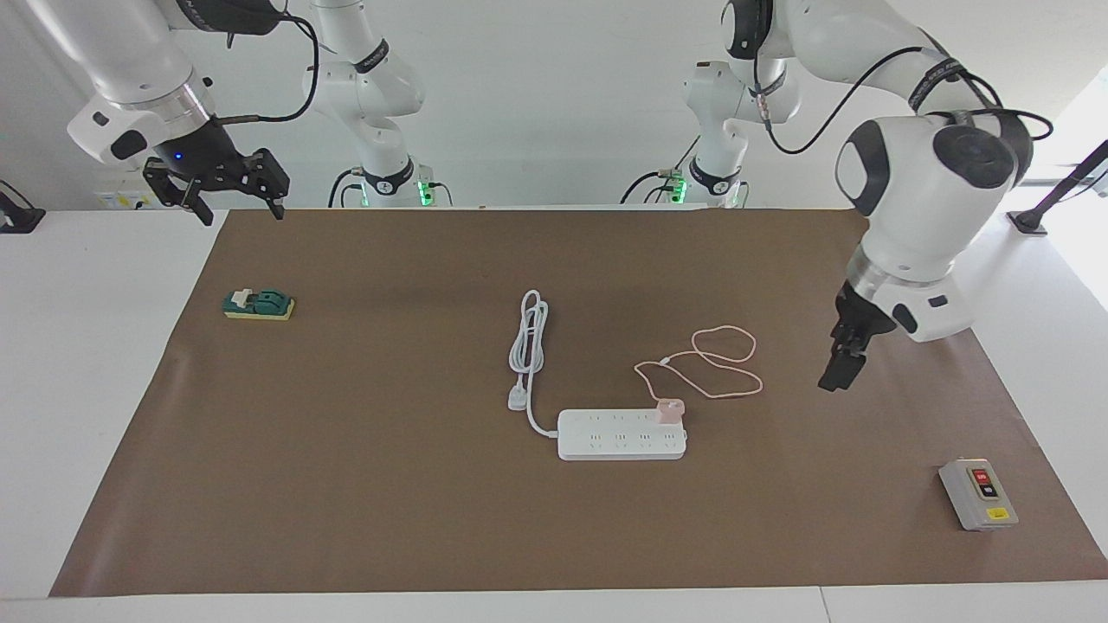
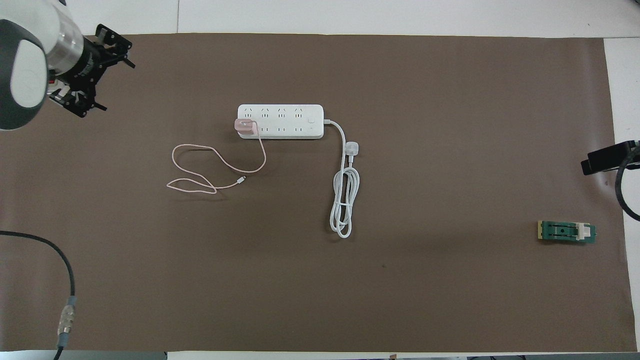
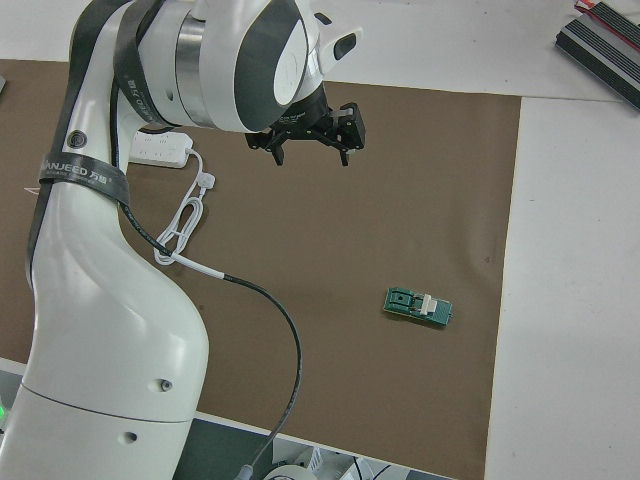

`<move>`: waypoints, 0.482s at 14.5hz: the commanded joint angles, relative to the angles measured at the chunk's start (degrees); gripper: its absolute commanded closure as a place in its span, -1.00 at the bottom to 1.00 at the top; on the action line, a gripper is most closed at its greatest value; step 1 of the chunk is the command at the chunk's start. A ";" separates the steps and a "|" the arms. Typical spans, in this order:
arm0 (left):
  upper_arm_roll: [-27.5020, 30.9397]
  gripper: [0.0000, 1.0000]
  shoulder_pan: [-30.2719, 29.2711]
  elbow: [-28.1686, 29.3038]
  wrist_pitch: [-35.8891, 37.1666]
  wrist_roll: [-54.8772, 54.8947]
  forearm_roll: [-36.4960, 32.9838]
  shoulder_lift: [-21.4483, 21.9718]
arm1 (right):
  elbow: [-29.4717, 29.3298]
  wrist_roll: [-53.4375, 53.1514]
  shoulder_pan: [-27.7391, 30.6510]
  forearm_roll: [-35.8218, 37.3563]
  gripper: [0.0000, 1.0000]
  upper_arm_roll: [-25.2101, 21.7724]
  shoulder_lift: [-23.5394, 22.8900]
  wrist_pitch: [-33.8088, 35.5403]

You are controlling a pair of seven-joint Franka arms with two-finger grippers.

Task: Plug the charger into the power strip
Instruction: 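Open the left gripper and withdraw it from the plugged charger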

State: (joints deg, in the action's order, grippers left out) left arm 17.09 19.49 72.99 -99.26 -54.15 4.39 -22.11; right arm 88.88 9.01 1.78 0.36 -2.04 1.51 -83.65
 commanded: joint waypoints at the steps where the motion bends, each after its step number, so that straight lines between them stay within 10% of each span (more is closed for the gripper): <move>1: -0.65 -1.00 -2.69 0.84 1.00 13.41 -0.35 3.12 | 1.48 -0.92 0.59 -0.97 -1.00 0.20 1.39 0.07; 7: -0.57 -1.00 -8.41 0.93 10.65 43.83 -0.43 10.58 | 1.56 -0.92 0.59 -0.97 -1.00 0.20 1.39 0.07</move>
State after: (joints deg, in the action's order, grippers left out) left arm 17.06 12.43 72.96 -92.14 -18.65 4.40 -14.85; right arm 88.89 9.01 1.78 0.36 -2.04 1.51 -83.65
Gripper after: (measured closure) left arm 0.000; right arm 0.000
